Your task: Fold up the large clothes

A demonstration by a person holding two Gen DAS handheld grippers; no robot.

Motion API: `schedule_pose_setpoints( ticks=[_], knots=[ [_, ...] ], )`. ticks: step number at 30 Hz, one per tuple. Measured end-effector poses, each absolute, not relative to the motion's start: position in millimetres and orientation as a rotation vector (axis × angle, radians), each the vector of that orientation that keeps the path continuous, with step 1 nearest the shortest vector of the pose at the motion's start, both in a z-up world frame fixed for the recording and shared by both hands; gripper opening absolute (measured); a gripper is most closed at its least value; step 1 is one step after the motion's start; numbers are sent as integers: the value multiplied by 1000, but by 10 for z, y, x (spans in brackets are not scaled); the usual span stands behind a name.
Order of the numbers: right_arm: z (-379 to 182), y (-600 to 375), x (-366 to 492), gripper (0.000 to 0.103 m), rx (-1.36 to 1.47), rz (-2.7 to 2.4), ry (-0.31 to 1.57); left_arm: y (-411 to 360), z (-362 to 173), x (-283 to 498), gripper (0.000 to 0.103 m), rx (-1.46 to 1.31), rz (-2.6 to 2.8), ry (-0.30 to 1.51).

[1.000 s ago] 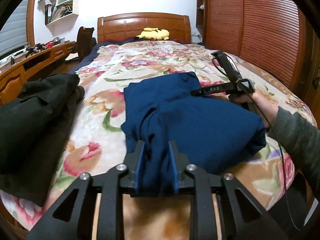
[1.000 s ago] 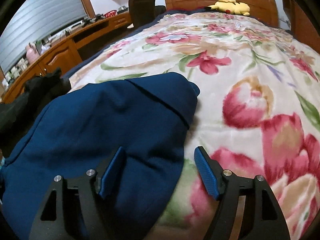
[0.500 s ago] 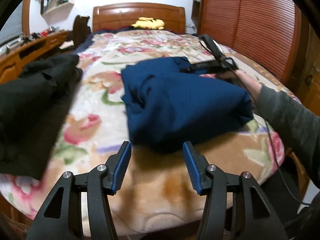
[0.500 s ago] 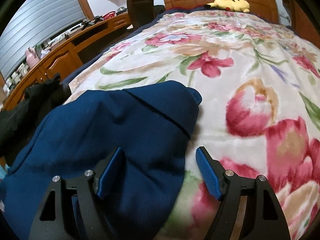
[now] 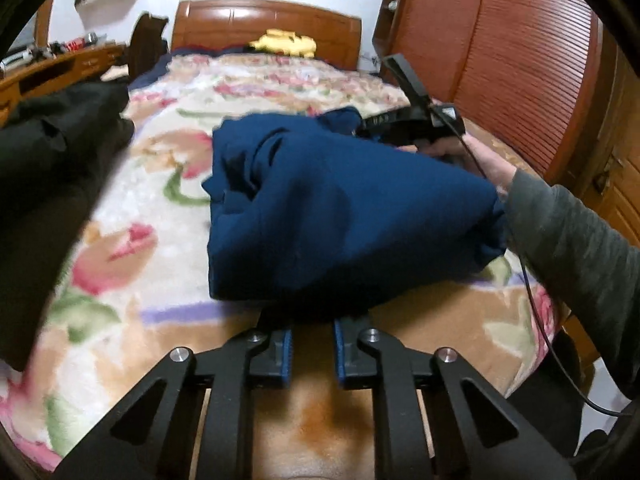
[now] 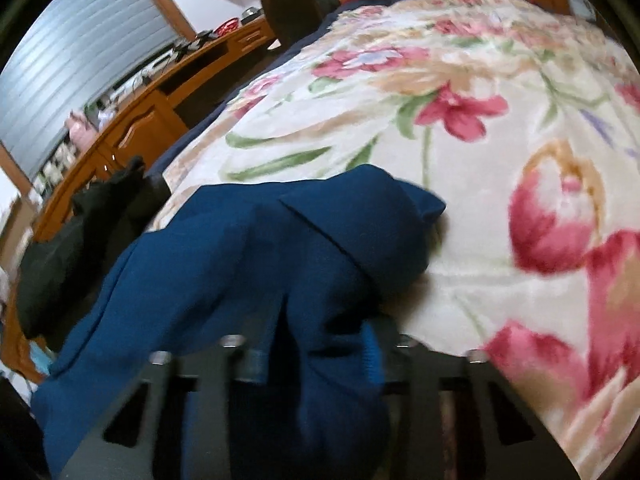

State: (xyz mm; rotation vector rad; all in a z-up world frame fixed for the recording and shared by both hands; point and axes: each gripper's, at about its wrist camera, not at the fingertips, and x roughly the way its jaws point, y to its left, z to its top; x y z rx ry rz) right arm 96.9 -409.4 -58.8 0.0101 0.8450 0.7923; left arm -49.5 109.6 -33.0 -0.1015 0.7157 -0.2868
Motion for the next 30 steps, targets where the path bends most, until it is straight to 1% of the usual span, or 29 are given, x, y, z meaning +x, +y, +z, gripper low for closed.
schedule_pose_setpoints(
  ticks=[1,2,3,4,8,12,18,21,27,30],
  knots=[
    [-527,-4102,932,17,-1,783,818,1105,-286,-522,15,-98,-283,695],
    [-451,-4098,879,15,-14,779,786,1114,-240,-548,14,-93,-275,670],
    [-357,-4095,818,9,-26,772,745,1129,-213,-571,14,-85,-270,651],
    [-263,-4082,752,8,-34,768,714,1160,-165,-590,13,-83,-264,629],
    [85,-3932,478,7,-106,747,594,1307,55,-681,13,-42,-218,543],
    [443,-3687,229,7,-158,746,497,1620,325,-745,12,-38,-179,473],
    [1072,-3095,-118,7,-239,765,365,2290,849,-810,12,-11,-78,387],
    [1295,-2745,-287,7,-282,783,321,2615,1036,-839,12,14,-8,366],
    [1449,-1884,-536,7,-284,843,280,3460,1139,-1030,12,9,188,371],
    [1228,-1433,-494,8,-284,877,330,3744,1018,-1090,12,-1,278,408]
  ],
)
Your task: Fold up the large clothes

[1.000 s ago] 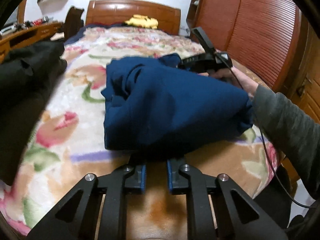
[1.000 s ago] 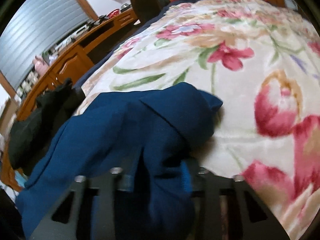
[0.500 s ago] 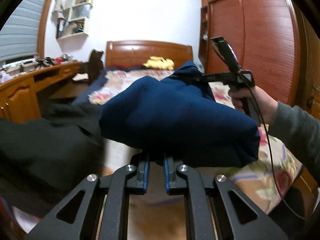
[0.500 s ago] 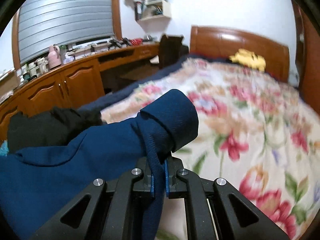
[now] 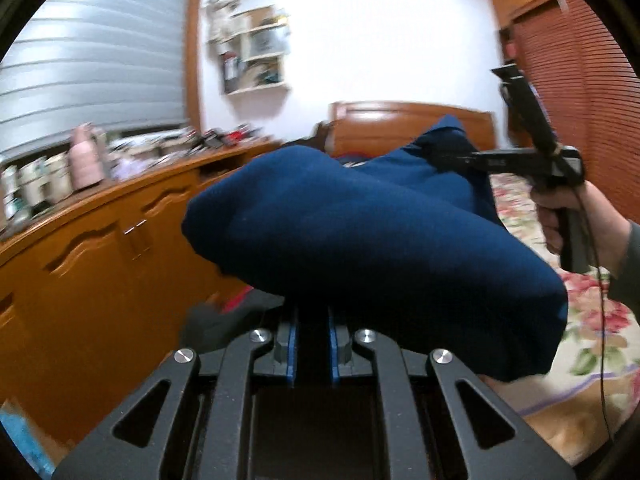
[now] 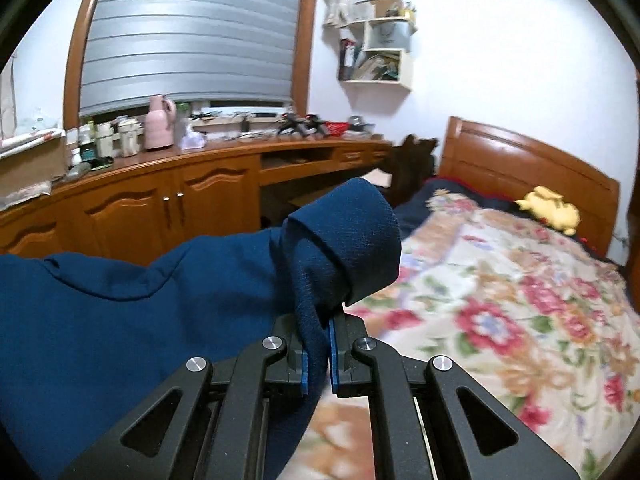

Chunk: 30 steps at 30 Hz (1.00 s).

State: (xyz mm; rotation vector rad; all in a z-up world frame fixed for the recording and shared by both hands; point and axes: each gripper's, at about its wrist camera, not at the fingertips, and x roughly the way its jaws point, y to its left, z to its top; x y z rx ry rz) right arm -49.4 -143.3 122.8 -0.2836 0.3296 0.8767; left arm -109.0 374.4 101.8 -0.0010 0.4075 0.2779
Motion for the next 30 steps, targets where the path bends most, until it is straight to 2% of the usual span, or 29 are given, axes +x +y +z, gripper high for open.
schedule_pose_setpoints(
  ticks=[5,7,11,12,13,15,17,18,21,30],
  knots=[
    [555,-942,-294,11,-381,891,491,3913,654,-1144,13,-51,312,496],
    [408,-942,-255,24,-416,872,502,3876,593,-1190,13,-65,319,498],
    [393,-1125,-200,41,-381,884,524,3828,657,-1259,20,-68,328,497],
    [406,-1230,-213,45,-372,882,514,3830,691,-1261,26,-63,330,494],
    [457,-1253,-243,45,-361,886,510,3781,727,-1322,35,-58,329,482],
    [480,-1461,-335,45,-332,903,510,3682,816,-1424,45,-64,314,460],
    [515,-1657,-483,45,-320,899,497,3639,891,-1454,47,-57,313,449],
    [516,-1782,-534,45,-319,898,487,3608,918,-1454,53,-52,313,449],
    [529,-2146,-814,45,-308,901,462,3423,1012,-1494,91,-43,275,433],
    [508,-3164,-1415,45,-292,847,380,2676,1198,-1319,92,-16,168,385]
  ],
)
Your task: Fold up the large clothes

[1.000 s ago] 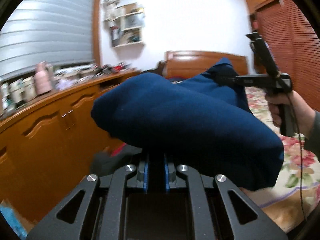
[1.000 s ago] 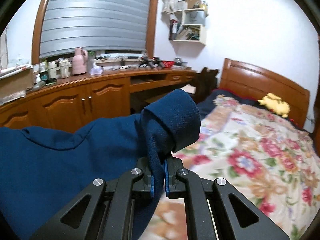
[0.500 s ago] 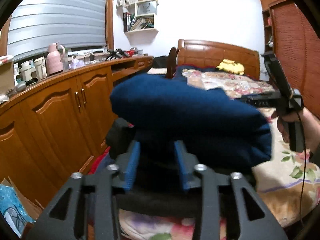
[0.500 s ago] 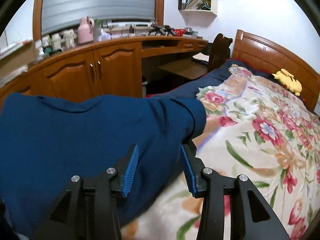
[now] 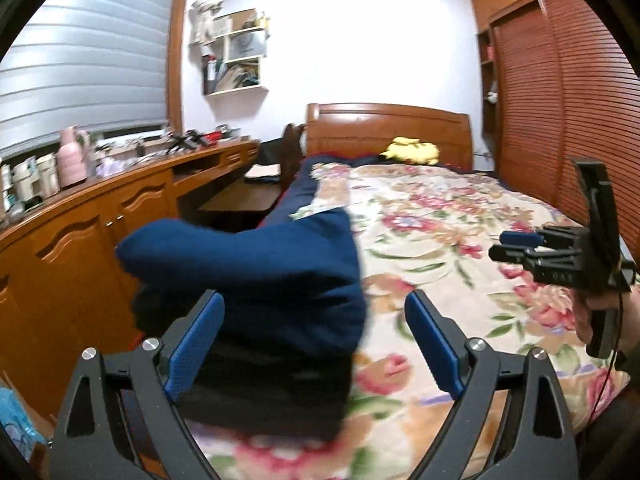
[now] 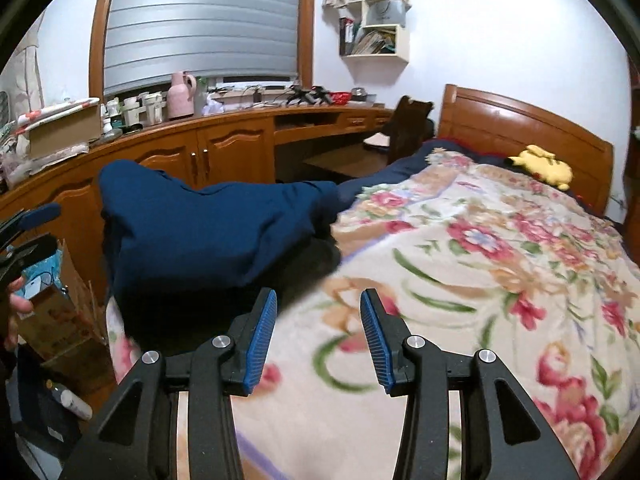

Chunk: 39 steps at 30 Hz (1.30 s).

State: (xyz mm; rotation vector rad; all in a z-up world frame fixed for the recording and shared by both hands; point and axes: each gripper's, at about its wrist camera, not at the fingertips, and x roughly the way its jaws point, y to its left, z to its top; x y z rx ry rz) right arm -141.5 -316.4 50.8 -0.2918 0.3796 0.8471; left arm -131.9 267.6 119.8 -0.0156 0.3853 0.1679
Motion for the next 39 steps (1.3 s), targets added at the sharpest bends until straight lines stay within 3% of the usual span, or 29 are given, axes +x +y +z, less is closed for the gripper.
schedule_pose_setpoints(
  ticks=[23,31,39],
  knots=[
    [-11,-4914,-1774,46,-181,508,403,376,445,-247,92,15,-197,457],
    [-47,-5167,-1725,72,-88,408,406,-46,373,-83,92,19,-223,434],
    [-196,-5304,-1925,73,-34,294,311,-238,232,-15,93,-25,-209,453]
  ],
)
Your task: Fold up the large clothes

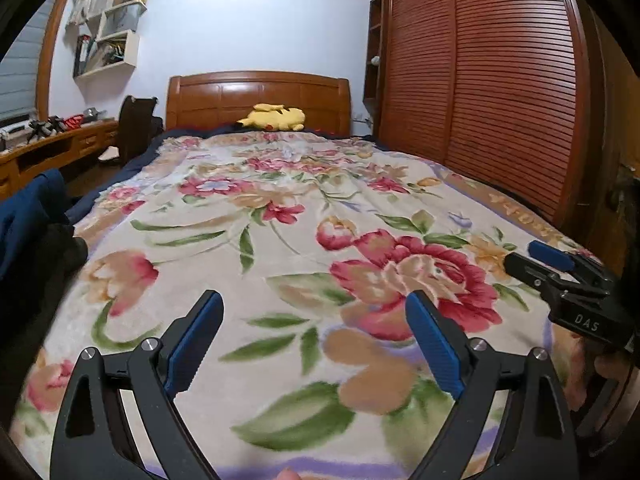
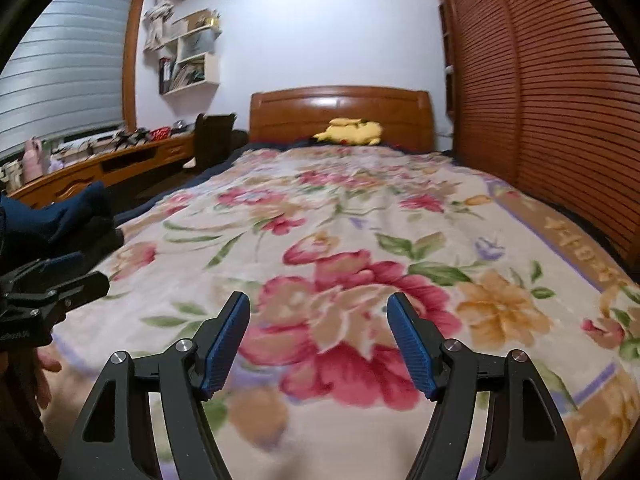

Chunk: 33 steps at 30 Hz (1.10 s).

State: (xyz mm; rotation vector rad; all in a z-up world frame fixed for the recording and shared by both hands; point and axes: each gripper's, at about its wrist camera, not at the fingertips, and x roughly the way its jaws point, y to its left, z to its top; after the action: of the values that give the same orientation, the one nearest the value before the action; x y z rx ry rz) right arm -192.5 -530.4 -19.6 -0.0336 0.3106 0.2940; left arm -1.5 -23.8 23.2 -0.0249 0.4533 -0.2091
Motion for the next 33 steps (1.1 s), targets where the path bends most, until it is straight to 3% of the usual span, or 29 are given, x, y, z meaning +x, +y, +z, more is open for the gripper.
schedule_pose_setpoints(
  ticks=[33],
  knots=[
    [-421,-5380,-1868,73,-6,279,267,-302,108,-162,93,21,-116,406]
  ],
)
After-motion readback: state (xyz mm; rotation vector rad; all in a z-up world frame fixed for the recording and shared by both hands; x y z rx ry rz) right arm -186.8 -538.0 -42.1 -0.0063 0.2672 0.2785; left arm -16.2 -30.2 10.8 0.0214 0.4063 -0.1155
